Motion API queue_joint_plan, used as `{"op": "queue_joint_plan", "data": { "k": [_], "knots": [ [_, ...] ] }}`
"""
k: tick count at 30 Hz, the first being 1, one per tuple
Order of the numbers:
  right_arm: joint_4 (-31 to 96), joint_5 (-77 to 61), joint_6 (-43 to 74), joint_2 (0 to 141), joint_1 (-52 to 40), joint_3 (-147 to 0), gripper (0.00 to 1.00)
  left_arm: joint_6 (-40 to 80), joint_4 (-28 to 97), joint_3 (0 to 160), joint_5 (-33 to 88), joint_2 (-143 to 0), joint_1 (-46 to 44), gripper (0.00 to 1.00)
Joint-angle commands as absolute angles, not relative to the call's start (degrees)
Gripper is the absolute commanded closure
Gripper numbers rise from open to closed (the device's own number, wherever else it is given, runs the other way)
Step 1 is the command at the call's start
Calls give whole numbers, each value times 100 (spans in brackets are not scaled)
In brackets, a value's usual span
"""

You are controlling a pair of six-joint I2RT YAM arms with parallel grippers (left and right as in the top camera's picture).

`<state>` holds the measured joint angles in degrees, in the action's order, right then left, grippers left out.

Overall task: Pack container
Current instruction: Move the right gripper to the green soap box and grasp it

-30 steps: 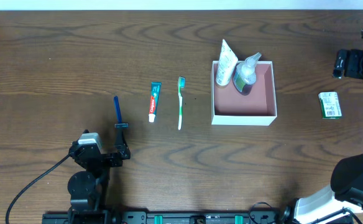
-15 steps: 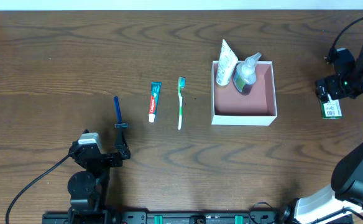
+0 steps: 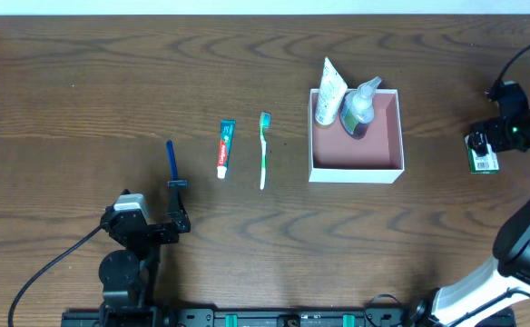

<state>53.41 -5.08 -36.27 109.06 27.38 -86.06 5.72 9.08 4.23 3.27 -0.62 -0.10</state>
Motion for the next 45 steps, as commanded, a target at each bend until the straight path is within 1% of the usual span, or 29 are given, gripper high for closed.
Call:
{"op": "queue_joint_plan", "data": {
  "k": [1,10,28,33,38,40,43,45],
  "knots": [
    [5334,-537,-3411,11179,2777,-8580,1,493,1066,318,408,-27,10,2],
    [5225,-403,-3175,11590,2842,-8576,1,493,1066,318,408,-27,10,2],
    [5207,-440,-3175,12191,2974,-8571,2,493,1066,318,408,-27,10,2],
    [5199,-423,-3175,12197,2974,-8571,9,495,1066,318,408,-27,10,2],
    [5116,-134,-2893,12197,2971,-8571,20,493,1066,318,408,-27,10,2],
    [5113,-132,-2871,12197,2971,-8571,26,493,1066,318,408,-27,10,2],
    [5103,-134,-2869,12197,2971,-8571,38,495,1066,318,408,-27,10,2],
    [5065,-128,-2773,12197,2971,-8571,40,495,1066,318,408,-27,10,2]
  ]
}}
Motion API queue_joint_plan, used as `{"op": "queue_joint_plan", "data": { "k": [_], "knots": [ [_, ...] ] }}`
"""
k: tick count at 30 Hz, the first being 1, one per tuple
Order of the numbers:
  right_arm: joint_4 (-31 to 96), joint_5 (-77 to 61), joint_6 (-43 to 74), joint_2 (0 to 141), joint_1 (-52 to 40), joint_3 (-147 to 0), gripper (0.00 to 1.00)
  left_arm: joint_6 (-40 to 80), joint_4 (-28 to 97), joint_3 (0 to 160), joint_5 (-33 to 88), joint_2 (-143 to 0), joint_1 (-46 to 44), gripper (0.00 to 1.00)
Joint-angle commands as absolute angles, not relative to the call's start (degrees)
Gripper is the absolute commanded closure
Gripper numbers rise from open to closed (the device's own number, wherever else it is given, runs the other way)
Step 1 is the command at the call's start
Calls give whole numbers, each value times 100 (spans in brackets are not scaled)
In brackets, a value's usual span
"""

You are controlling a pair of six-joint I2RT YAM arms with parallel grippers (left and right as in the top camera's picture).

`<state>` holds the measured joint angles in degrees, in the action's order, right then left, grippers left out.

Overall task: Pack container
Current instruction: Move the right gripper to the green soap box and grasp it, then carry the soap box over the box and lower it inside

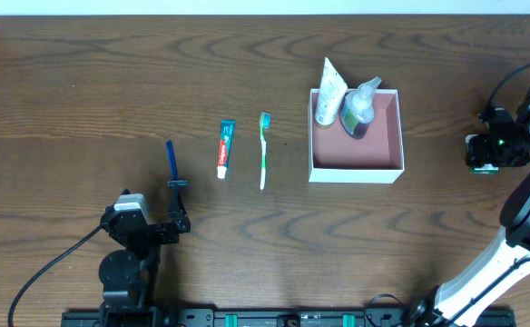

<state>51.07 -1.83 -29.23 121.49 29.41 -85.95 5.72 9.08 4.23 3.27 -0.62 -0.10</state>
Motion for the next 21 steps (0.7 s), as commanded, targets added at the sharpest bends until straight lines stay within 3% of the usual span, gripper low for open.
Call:
{"op": "queue_joint_plan", "data": {
  "k": [1,10,21],
  "knots": [
    [5046,-128,-2731,12197,2971,-8571,41,493,1066,318,408,-27,10,2],
    [5201,-156,-2351,12140,2818,-8858,43,493,1066,318,408,-27,10,2],
    [6886,-1098,-1732,11913,1966,-10676,45,495,1066,318,408,-27,10,2]
  ]
}}
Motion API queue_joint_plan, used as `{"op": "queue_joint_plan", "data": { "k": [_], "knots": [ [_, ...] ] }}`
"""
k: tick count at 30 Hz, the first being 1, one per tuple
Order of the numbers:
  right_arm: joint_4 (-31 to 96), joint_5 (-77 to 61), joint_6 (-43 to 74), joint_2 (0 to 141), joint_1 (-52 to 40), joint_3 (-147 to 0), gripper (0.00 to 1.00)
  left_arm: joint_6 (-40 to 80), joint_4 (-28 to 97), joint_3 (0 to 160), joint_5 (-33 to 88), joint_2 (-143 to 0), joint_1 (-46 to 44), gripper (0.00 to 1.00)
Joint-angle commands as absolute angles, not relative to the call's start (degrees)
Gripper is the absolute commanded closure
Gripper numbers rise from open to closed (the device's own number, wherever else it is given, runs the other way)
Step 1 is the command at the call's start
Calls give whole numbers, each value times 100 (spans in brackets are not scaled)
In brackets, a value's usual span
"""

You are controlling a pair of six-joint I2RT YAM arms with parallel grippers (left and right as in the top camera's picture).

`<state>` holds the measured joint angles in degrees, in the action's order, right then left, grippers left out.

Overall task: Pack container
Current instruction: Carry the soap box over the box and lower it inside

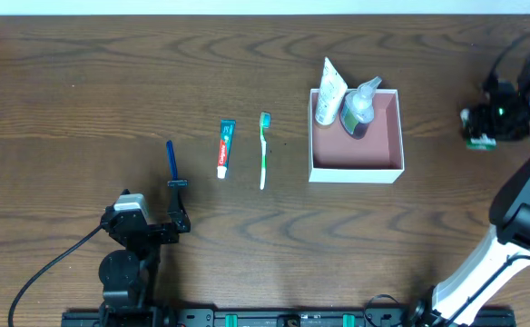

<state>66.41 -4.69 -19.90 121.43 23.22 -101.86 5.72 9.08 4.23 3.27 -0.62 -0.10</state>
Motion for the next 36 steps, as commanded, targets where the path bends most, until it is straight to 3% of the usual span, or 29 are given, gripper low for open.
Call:
{"op": "queue_joint_plan", "data": {
  "k": [1,17,36],
  "knots": [
    [7011,-1140,-1732,11913,1857,-10816,46,493,1066,318,408,-27,10,2],
    [7216,-1142,-1083,11915,99,-11216,46,493,1066,318,408,-27,10,2],
    [7273,-1052,-961,11915,-178,-10978,47,493,1066,318,408,-27,10,2]
  ]
}}
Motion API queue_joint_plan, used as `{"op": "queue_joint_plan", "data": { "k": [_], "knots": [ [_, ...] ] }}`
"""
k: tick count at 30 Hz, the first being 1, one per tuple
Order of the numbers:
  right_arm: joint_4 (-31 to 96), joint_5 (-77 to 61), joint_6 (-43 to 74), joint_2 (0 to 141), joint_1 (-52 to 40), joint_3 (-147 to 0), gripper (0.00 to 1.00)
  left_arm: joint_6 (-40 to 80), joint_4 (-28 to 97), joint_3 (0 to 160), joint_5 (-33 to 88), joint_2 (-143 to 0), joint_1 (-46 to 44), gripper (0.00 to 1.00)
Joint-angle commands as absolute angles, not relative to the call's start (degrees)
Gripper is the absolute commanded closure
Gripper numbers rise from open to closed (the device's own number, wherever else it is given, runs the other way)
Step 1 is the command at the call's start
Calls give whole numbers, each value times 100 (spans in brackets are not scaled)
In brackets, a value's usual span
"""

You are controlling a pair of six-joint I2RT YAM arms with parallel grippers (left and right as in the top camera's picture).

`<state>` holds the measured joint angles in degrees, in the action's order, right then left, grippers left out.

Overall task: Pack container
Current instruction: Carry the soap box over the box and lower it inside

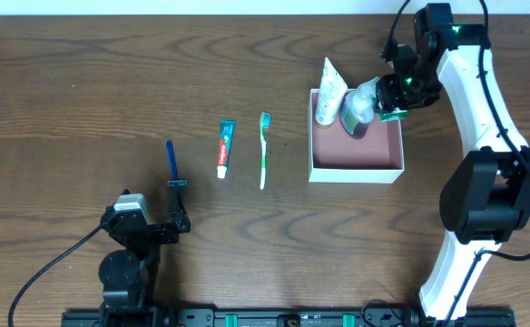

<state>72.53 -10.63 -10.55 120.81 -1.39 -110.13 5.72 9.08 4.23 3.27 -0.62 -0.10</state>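
Note:
The pink open box (387, 150) stands right of centre with a white tube (330, 91) and a clear bottle (359, 107) leaning in its far left corner. My right gripper (397, 102) hangs over the box's far right corner, shut on a small green and white packet (391, 114). On the table to the left lie a green toothbrush (264, 150), a small toothpaste tube (224, 147) and a blue razor (171, 162). My left gripper (181, 216) rests near the front, just below the razor; its jaws cannot be made out.
The right arm's white links (472, 82) reach over the table's right side down to the front edge. The left arm's base (124, 245) and a cable (47, 272) occupy the front left.
My right gripper, with the green and white packet in it, was at the far right edge of the table and is now over the box's far right corner.
The right gripper stood at the table's right edge with the small packet at its fingers. It stayed there, then sat slightly farther back with the packet. Now it holds the packet above the box. The left arm and the loose items have not moved.

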Motion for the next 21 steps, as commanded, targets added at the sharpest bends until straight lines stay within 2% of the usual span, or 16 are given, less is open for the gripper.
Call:
{"op": "queue_joint_plan", "data": {
  "k": [1,21],
  "knots": [
    [7273,-1048,-963,11915,-178,-10980,47,493,1066,318,408,-27,10,2],
    [7288,-1050,-965,11915,-178,-10980,38,495,1066,318,408,-27,10,2]
  ]
}}
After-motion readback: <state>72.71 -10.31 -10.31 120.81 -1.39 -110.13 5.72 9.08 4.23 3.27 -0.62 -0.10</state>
